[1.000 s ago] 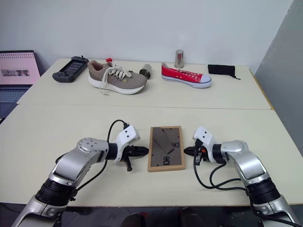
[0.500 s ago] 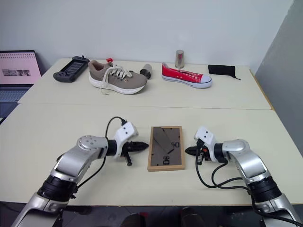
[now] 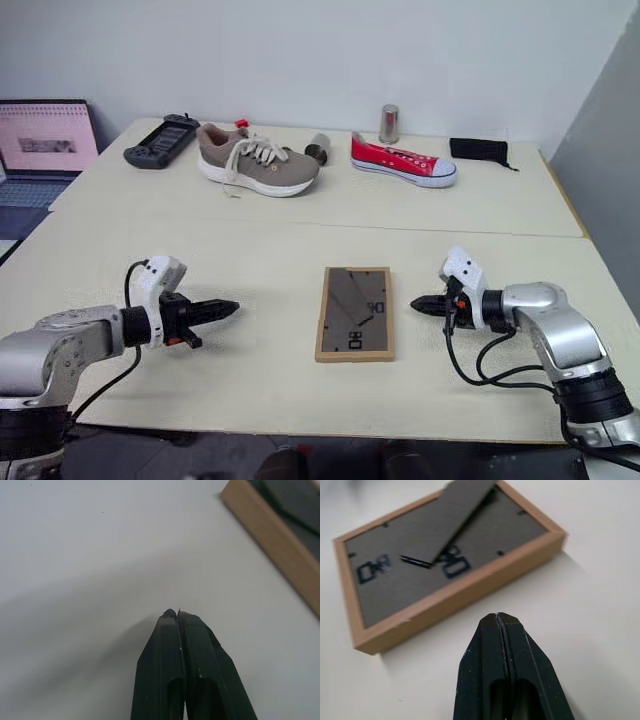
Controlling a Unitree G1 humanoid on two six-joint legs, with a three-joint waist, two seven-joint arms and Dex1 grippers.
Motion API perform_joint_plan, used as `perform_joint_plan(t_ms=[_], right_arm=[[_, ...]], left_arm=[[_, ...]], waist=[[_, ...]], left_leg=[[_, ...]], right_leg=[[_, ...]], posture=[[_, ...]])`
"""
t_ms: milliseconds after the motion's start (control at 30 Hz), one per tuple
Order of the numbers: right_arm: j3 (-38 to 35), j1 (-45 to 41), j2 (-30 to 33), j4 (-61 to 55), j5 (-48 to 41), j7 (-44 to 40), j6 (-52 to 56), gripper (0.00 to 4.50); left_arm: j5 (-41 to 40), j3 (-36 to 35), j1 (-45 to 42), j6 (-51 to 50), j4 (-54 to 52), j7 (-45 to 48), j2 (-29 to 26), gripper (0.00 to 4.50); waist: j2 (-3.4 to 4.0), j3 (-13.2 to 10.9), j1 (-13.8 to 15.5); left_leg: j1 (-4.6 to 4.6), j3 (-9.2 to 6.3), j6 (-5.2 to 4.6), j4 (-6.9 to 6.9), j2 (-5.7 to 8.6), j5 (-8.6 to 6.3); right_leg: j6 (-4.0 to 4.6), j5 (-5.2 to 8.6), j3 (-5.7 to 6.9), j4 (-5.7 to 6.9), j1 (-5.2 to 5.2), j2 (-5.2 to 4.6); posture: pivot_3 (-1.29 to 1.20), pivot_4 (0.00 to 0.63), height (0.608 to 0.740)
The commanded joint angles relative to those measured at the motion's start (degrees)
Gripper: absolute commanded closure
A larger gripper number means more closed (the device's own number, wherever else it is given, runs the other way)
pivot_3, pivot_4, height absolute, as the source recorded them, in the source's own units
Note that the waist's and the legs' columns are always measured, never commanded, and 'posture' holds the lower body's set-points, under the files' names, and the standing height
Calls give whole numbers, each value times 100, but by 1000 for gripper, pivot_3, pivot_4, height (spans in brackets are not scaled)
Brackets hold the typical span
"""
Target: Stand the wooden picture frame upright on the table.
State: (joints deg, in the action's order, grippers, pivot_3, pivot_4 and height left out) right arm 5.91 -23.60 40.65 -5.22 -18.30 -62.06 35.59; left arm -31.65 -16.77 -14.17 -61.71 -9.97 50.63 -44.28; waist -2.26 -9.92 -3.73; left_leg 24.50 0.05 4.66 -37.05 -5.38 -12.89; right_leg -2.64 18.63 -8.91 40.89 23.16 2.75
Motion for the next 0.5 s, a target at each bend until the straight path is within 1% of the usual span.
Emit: perform_joint_plan(t_ms=[33, 67, 100, 200, 333, 500], right_arm=[[80, -106, 59, -73, 2, -81, -96, 4500], [144, -163, 18, 15, 48, -87, -137, 4500], [202, -206, -5, 86, 90, -102, -184, 4500], [327, -316, -61, 283, 193, -105, -298, 4500], [381, -449, -124, 510, 250, -39, -400, 4500], [337, -405, -114, 540, 282, 56, -405, 4500]], left_arm=[[-982, -640, -60, -1187, -251, 10, 101, 3644], [-1219, -745, -125, -1607, -135, 50, 93, 3459], [-1399, -800, -194, -1934, -27, 85, 63, 3351], [-1738, -776, -419, -2520, 236, 137, -73, 2747], [-1826, -553, -647, -2690, 493, 59, -92, 1851], [-1853, -452, -945, -2721, 782, -111, 102, 817]], waist=[[0, 0, 2], [0, 0, 7], [0, 0, 3], [3, -2, -7], [4, -2, -5], [5, -3, 12]], left_leg=[[0, 0, 0, 0, 0, 0], [-1, 0, -1, -1, 0, 1], [-1, -1, -1, 0, 0, 1], [0, -7, -1, 3, -1, 1], [0, -10, -1, 2, 0, 1], [0, -11, 0, 2, 0, 2]], right_leg=[[-2, 1, 0, 0, 0, 0], [-19, 11, 0, 0, -1, 0], [-11, 6, 2, 0, -1, 0], [-4, 7, 10, 4, 2, 1], [8, 1, 11, 5, 0, 1], [8, 1, 13, 6, 0, 0]], posture=[[0, 150, 740], [0, 150, 740], [0, 150, 740], [0, 150, 740], [0, 150, 740], [0, 150, 740]])
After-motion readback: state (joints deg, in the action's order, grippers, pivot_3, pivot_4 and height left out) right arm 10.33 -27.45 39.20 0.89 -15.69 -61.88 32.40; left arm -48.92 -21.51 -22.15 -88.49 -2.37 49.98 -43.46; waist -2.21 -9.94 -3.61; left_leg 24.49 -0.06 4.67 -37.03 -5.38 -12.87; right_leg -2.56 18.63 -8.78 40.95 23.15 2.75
